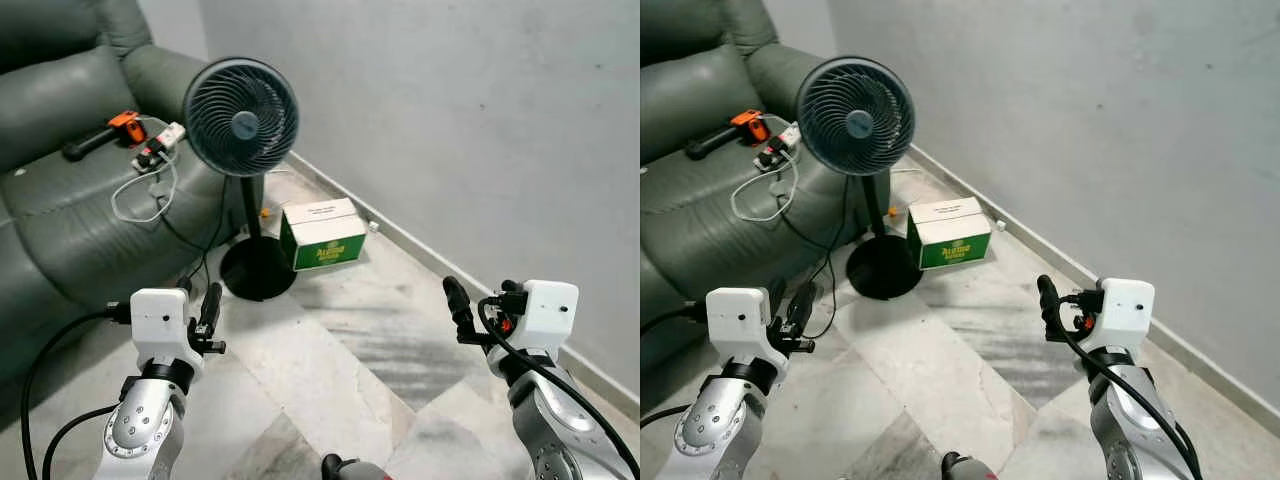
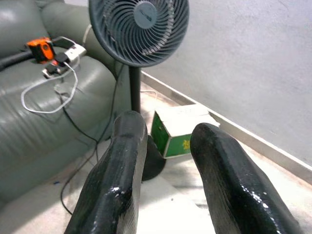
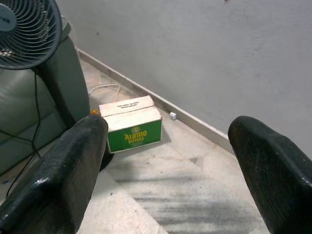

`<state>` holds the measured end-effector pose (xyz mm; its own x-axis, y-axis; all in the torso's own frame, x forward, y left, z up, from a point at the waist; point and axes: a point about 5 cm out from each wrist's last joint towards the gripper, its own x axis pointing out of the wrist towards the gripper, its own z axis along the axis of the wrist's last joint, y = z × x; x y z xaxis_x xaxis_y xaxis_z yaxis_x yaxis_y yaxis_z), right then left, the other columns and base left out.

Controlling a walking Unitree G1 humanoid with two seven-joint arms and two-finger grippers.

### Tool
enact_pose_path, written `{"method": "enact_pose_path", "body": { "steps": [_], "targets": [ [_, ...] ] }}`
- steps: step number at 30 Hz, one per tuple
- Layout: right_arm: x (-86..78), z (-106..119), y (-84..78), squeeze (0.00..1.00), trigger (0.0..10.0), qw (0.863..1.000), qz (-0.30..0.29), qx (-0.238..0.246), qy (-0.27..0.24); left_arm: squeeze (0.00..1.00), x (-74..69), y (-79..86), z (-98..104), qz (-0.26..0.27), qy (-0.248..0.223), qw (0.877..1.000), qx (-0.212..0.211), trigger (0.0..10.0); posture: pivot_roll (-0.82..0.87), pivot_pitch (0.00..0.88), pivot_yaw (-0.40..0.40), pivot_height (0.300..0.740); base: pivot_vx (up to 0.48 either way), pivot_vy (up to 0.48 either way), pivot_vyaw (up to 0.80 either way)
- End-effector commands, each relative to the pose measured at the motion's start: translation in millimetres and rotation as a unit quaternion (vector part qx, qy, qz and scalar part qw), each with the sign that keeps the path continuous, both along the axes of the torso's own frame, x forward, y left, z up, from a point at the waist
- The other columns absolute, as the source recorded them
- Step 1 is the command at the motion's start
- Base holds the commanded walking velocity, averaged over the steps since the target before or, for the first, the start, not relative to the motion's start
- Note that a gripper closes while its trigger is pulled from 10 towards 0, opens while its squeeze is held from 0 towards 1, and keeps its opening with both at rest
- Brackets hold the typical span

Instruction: Hang keys on a hook

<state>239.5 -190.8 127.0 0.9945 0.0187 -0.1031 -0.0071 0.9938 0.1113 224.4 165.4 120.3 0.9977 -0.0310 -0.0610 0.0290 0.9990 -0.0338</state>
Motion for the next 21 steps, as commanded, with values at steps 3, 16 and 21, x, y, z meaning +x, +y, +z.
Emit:
{"method": "enact_pose_path", "body": {
  "steps": [3, 16, 21],
  "targets": [
    [3.5, -0.2, 7.8, 0.0, 10.0, 1.0, 0.001, 0.009, -0.004, 0.0, 1.4, 4.8, -0.6, 0.011, 0.007, 1.0, -0.001, 10.0, -0.03, 0.121, -0.011, 0.74, 0.0, 0.0, -0.8],
    [3.1, 15.2, -1.4, 0.0, 10.0, 0.995, -0.058, 0.065, -0.047, 0.0, 4.6, 21.7, 9.9, 0.06, -0.023, 0.998, -0.007, 10.0, -0.03, 0.138, 0.01, 0.74, 0.0, 0.0, -0.78],
    [9.1, 36.4, -1.3, 0.0, 10.0, 0.994, -0.052, -0.014, -0.097, 0.0, 13.4, 25.2, 17.2, 0.069, -0.037, 0.997, -0.008, 10.0, -0.03, 0.141, 0.015, 0.74, 0.0, 0.0, -0.77]
  ]
}}
